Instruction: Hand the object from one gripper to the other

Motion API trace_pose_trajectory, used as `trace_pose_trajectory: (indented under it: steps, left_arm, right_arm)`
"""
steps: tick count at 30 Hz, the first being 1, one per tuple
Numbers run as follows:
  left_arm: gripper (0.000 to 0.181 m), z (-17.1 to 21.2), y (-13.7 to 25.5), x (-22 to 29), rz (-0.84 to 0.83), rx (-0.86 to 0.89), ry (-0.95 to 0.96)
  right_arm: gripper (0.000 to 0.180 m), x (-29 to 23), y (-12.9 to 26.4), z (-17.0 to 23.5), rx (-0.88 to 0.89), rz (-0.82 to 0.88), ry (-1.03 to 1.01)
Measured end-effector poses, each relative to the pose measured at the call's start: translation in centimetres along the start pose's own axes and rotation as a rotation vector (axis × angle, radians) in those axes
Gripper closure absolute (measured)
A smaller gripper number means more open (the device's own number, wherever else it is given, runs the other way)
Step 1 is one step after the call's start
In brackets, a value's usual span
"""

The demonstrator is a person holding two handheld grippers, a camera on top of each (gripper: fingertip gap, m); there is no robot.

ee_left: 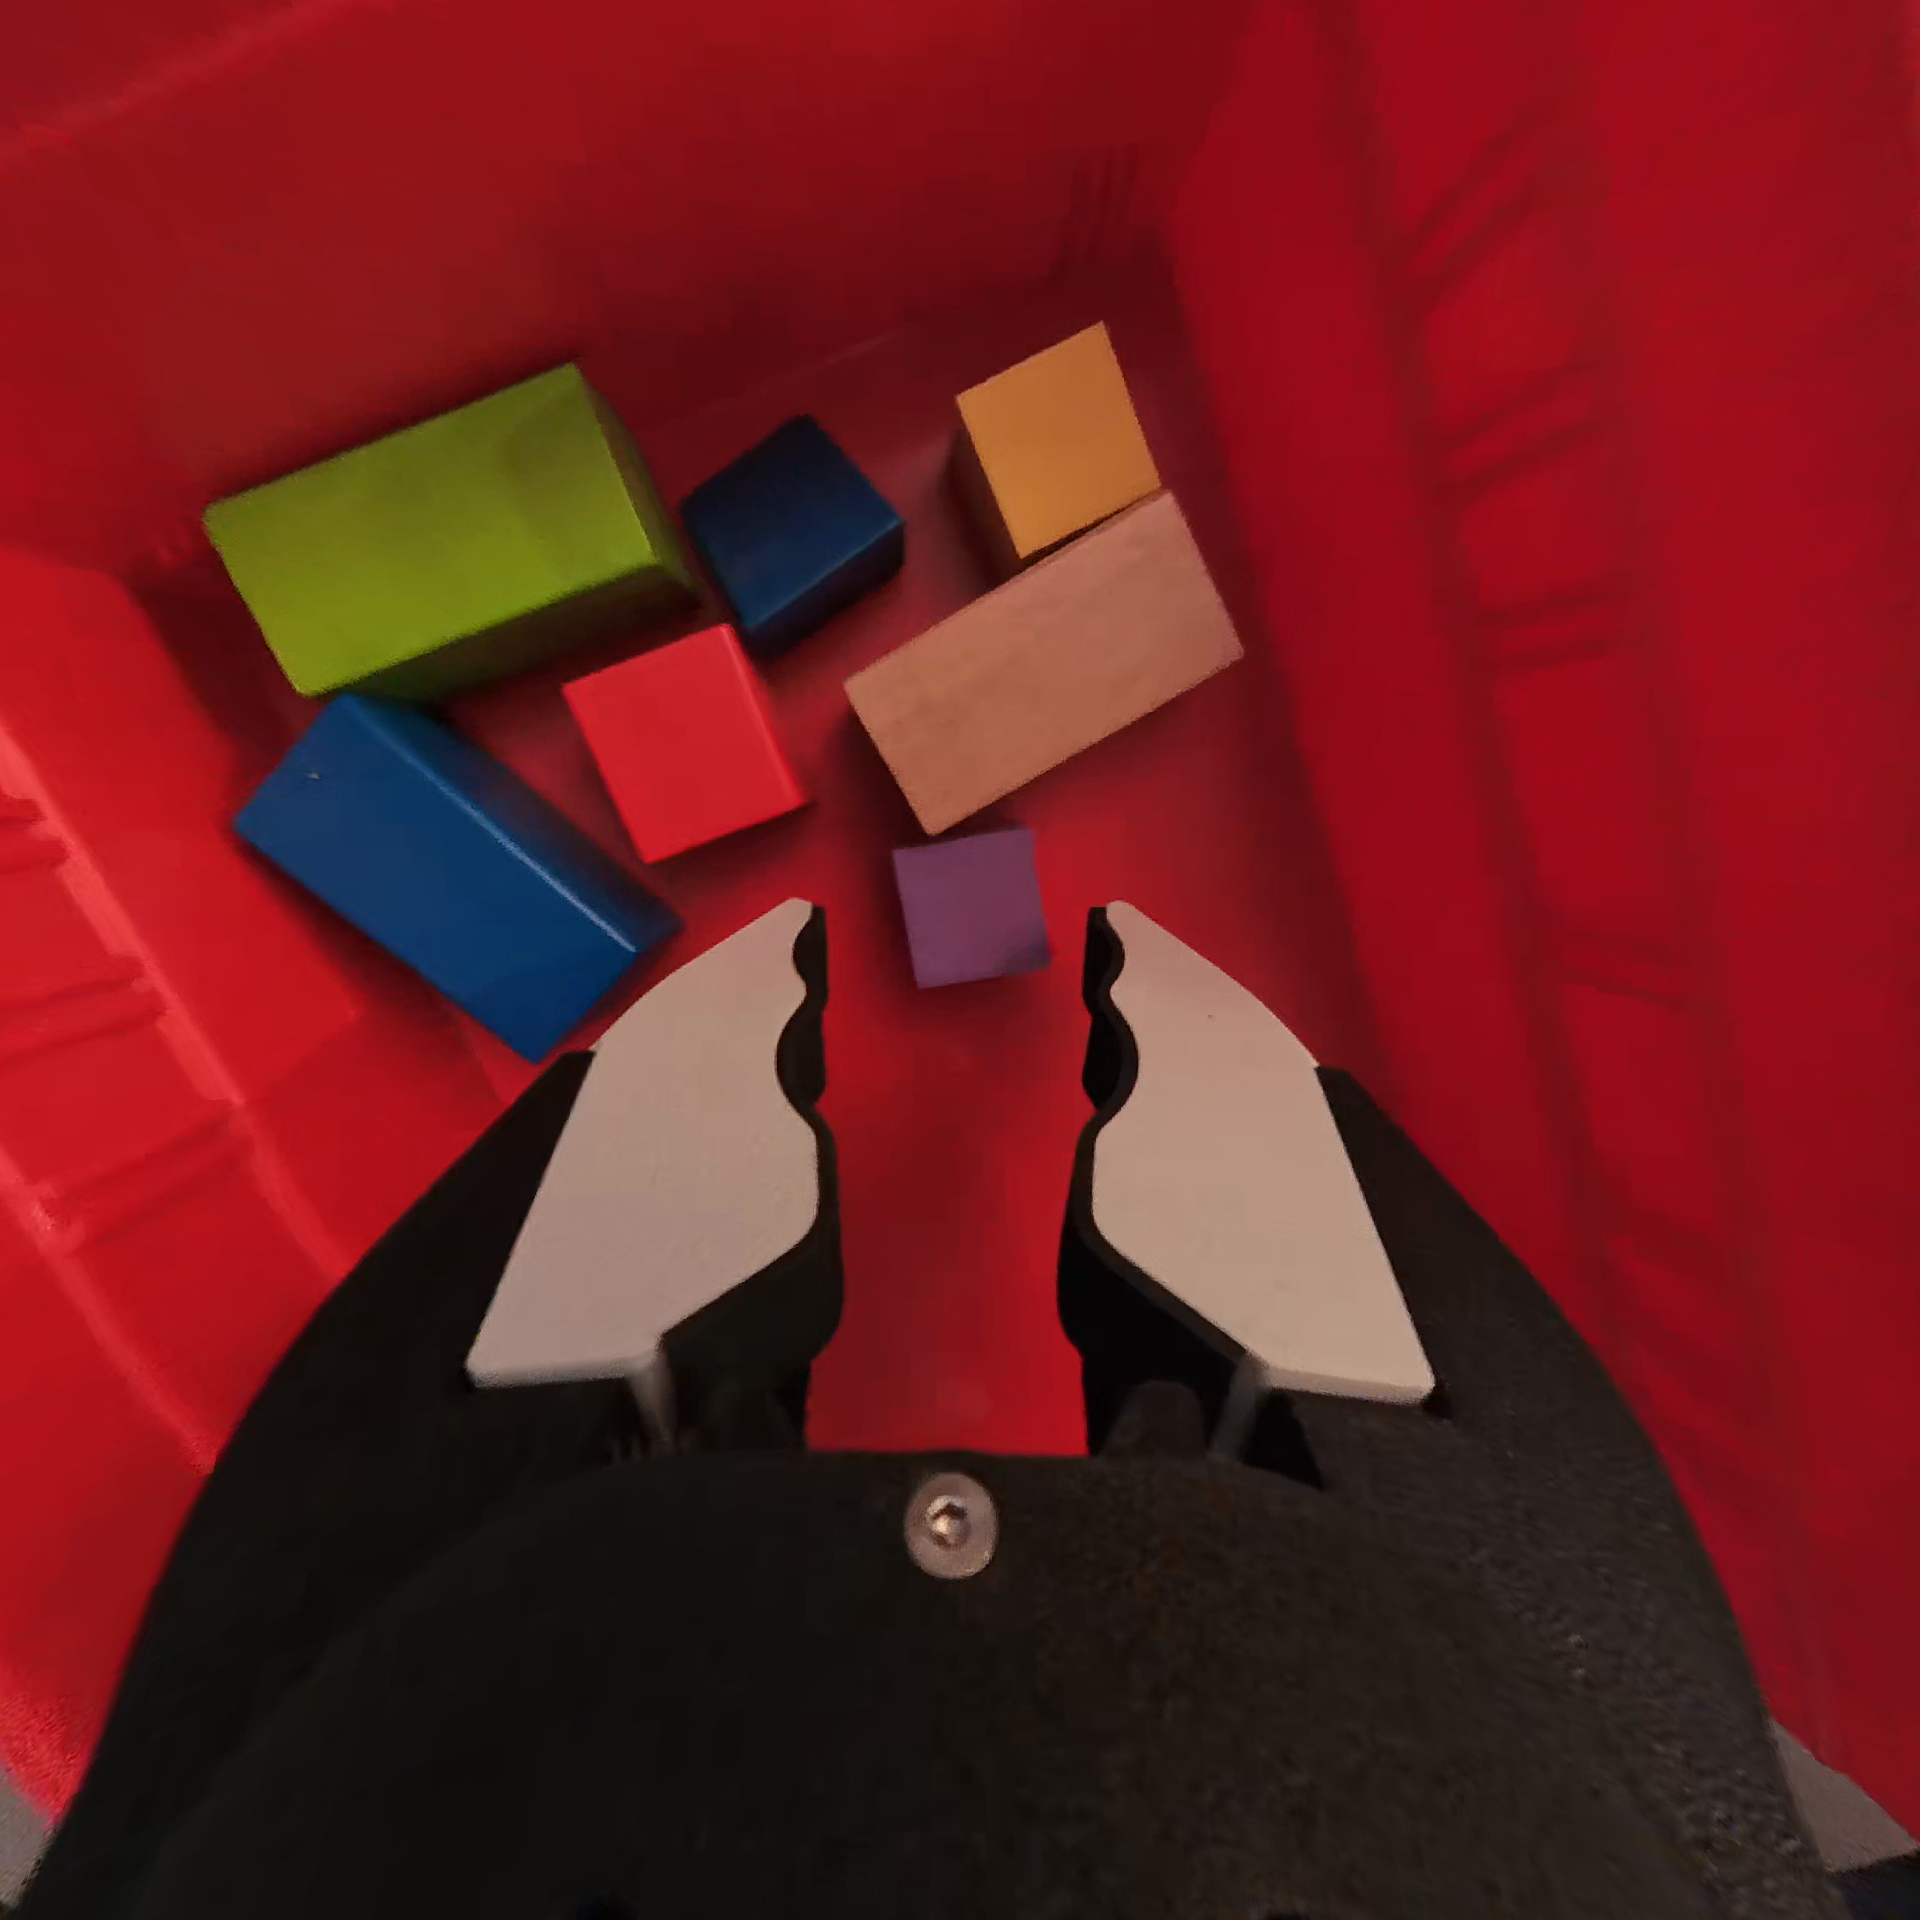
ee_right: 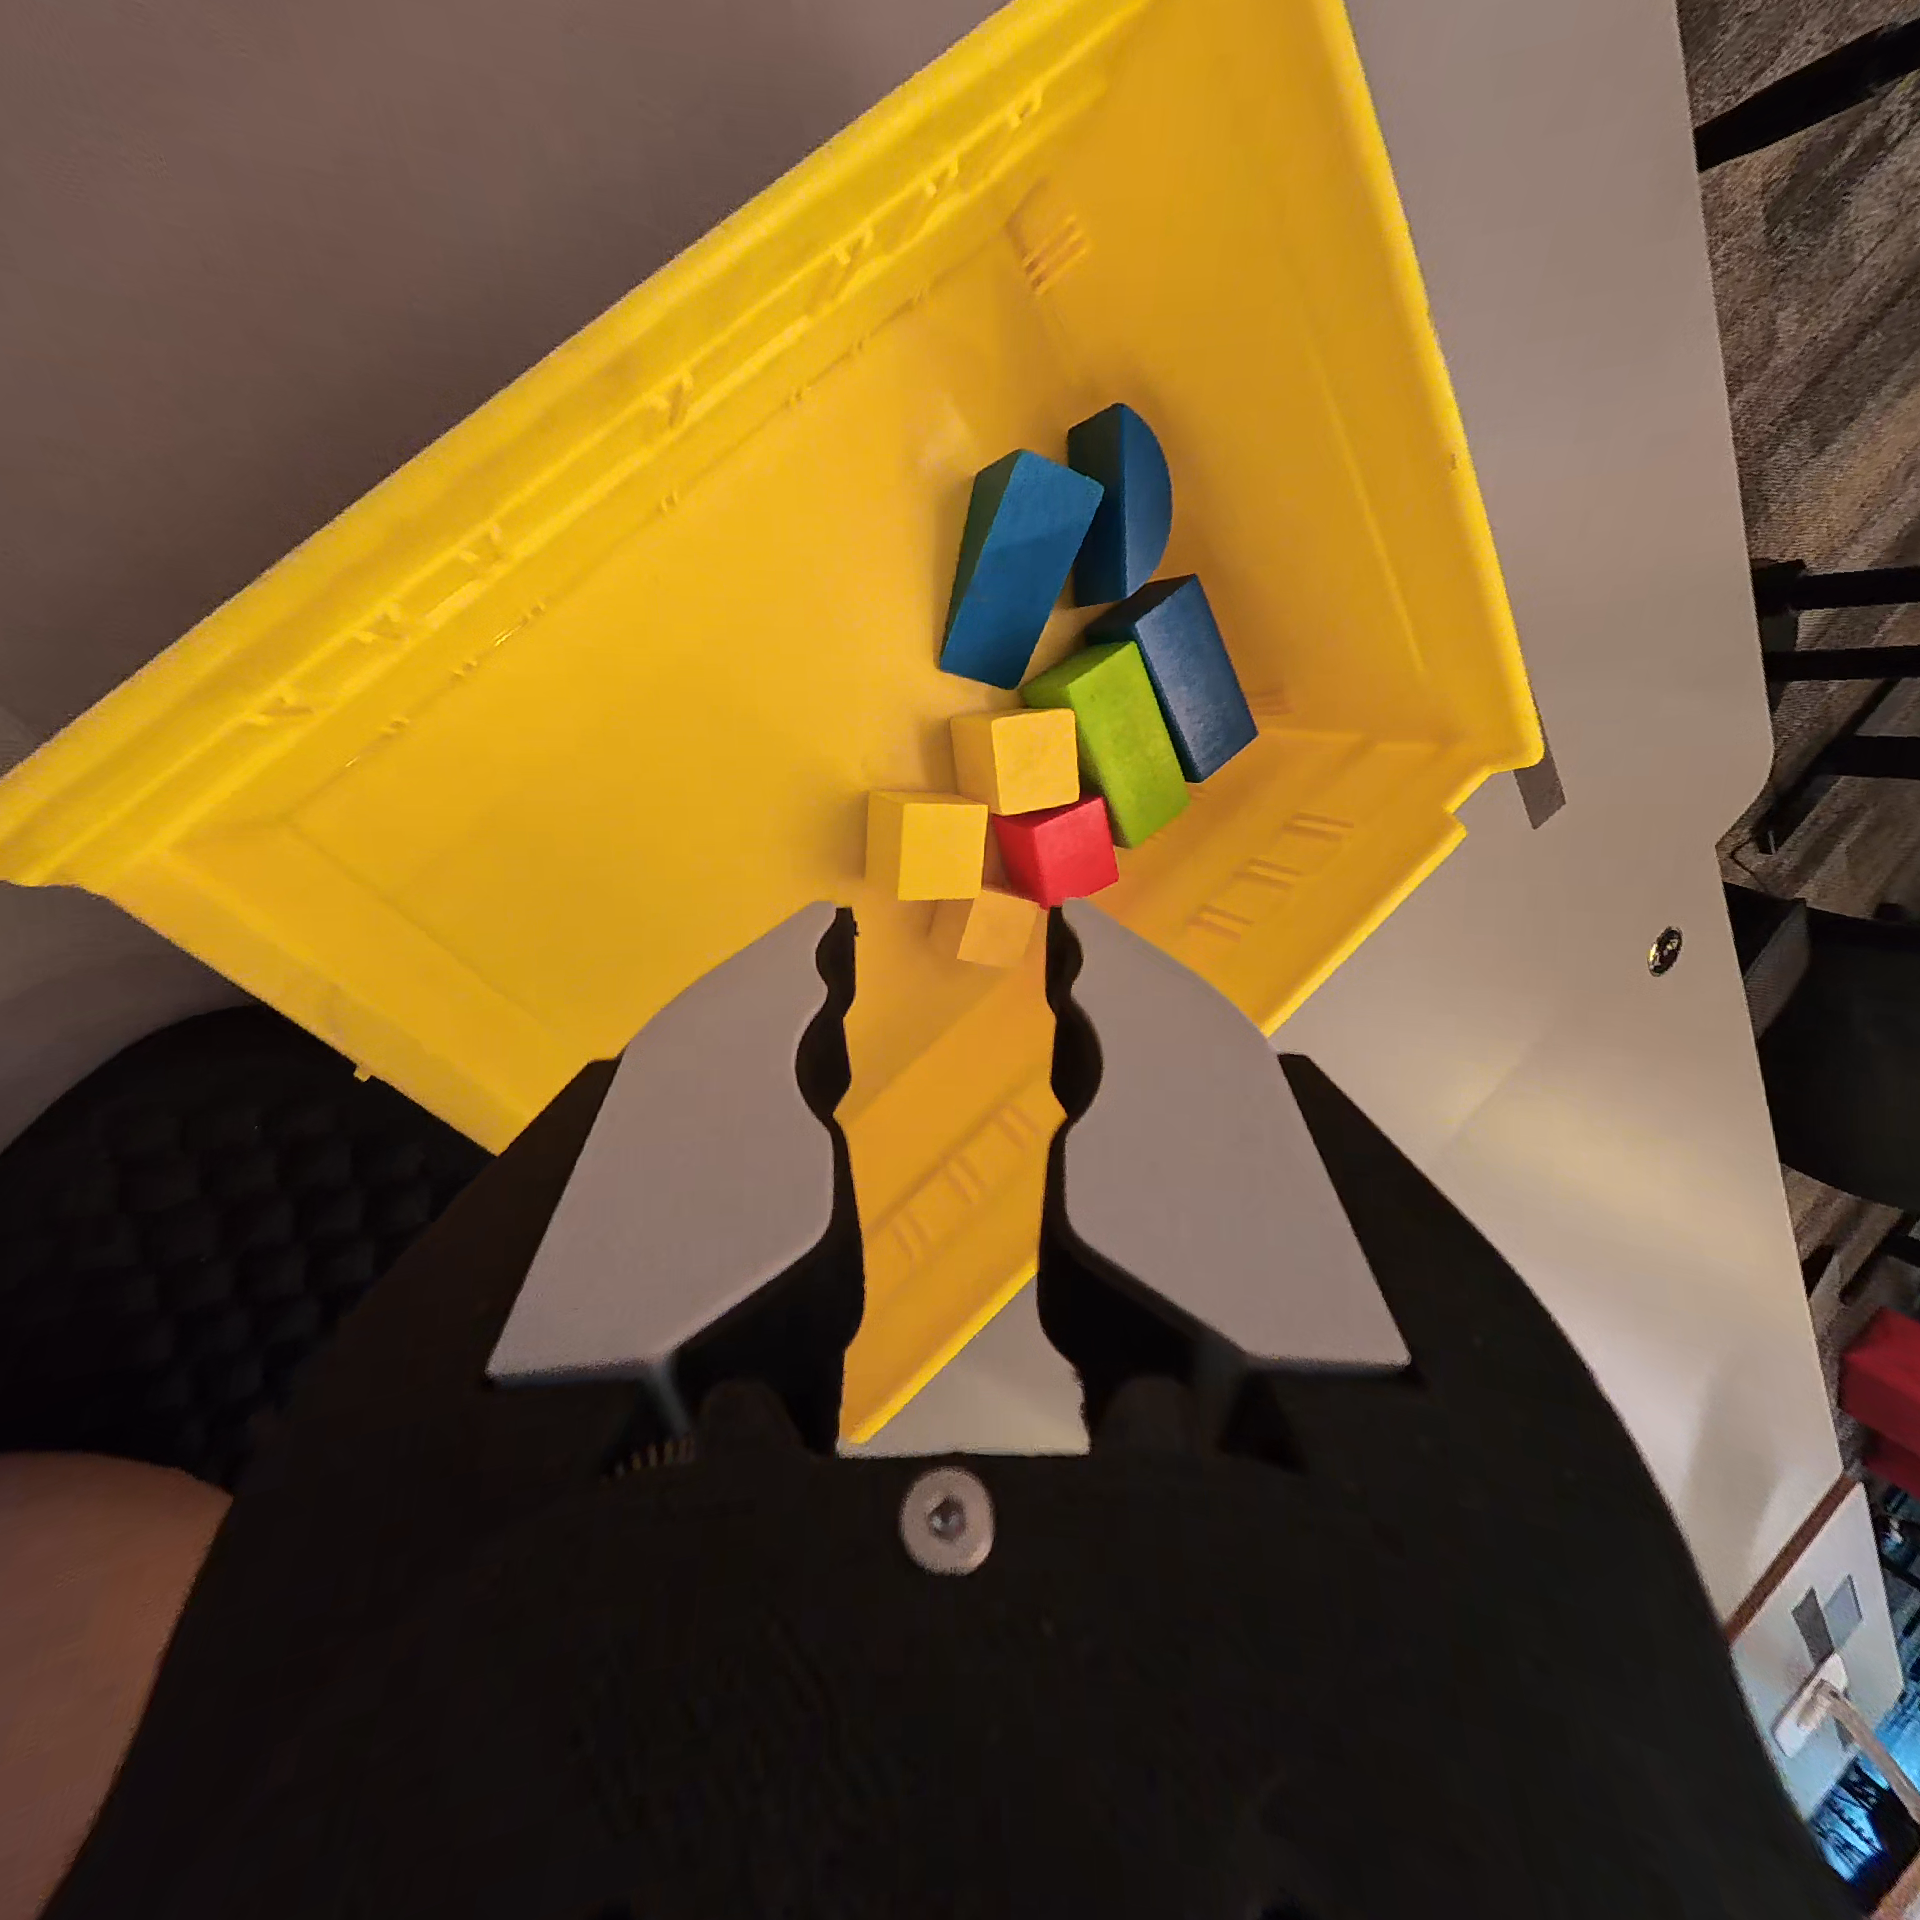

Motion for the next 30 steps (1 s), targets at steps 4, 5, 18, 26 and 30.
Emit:
trace_pose_trajectory:
  steps: [4,5,18,26,30]
  left_arm:
    - [0.137,0.0,-0.9,0.1,-0.016,-0.026,-0.004]
    - [0.139,0.1,-1.1,0.1,-0.022,-0.034,-0.005]
    - [0.153,0.1,4.6,-1.0,0.122,0.128,0.033]
    - [0.153,-0.1,16.5,6.7,0.985,0.659,-0.152]
    - [0.153,-0.2,17.7,10.9,1.271,0.687,-0.21]
  right_arm:
    - [0.143,-0.2,0.3,0.0,-0.006,0.011,0.01]
    - [0.143,-0.3,0.4,0.0,-0.006,0.013,0.015]
    - [0.146,-0.7,2.6,-2.1,0.143,0.157,0.091]
    - [0.146,-5.9,7.1,-10.8,0.85,0.285,0.319]
    - [0.135,-10.5,8.9,-13.5,1.193,0.19,0.38]
Point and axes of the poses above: each gripper's, where its closed fingertips meet, y back along the fingers, z out of its underside, x = y × z across the jaws, the point moved 9 cm from there along y, back along the fingers, and after that the axes turned 2 degrees about -z, right-handed, at the moved point
